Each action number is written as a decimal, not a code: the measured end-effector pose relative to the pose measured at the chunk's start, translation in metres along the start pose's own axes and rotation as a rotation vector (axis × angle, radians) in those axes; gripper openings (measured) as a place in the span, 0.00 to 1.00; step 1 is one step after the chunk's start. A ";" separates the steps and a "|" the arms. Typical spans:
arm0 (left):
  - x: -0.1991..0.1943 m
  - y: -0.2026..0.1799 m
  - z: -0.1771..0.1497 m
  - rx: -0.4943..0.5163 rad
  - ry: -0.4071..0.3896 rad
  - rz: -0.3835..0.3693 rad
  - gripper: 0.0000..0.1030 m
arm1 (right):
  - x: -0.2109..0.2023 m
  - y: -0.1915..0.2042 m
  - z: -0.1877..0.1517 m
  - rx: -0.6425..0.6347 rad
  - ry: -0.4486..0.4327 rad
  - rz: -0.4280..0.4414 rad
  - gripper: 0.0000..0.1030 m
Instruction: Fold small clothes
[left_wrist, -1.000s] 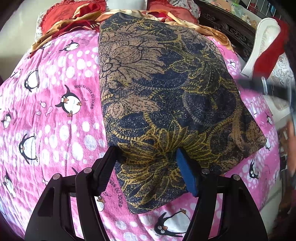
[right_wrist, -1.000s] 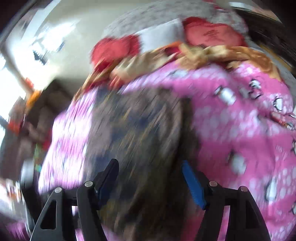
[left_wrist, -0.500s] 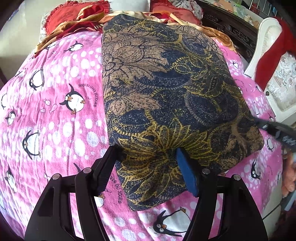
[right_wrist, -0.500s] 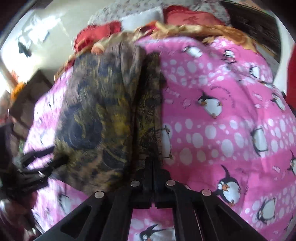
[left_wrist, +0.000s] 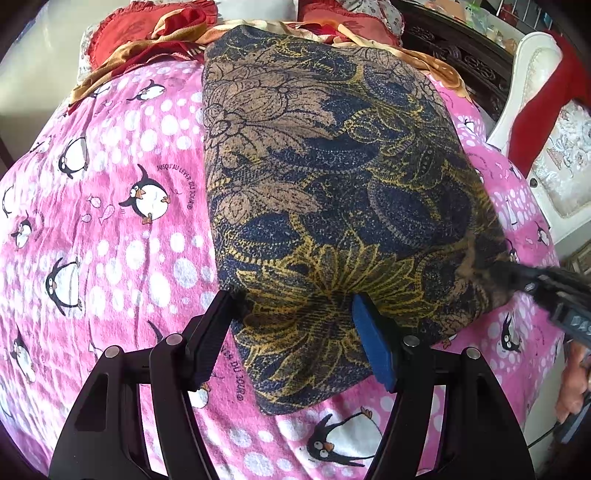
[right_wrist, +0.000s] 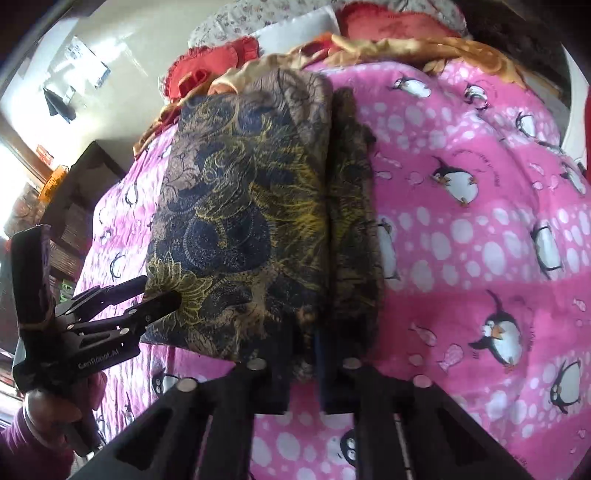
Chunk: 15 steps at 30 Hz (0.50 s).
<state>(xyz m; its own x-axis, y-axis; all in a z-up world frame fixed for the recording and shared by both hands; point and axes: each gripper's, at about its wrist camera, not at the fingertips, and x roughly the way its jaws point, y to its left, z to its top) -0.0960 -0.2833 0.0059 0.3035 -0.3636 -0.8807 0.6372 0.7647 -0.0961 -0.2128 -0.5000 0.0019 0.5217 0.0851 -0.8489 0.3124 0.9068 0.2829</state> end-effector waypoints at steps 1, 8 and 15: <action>0.000 0.001 -0.001 0.000 -0.002 0.001 0.64 | -0.010 0.004 -0.001 -0.043 -0.030 -0.016 0.05; -0.004 0.004 -0.002 -0.002 -0.004 0.008 0.64 | -0.002 -0.006 -0.004 -0.066 0.001 -0.073 0.01; -0.016 0.011 0.010 -0.016 -0.047 0.005 0.64 | -0.039 0.003 0.042 -0.042 -0.196 -0.108 0.52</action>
<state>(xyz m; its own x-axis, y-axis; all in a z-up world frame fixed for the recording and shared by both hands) -0.0870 -0.2746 0.0241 0.3396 -0.3837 -0.8587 0.6245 0.7747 -0.0992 -0.1989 -0.5180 0.0547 0.6323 -0.0918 -0.7693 0.3439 0.9230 0.1725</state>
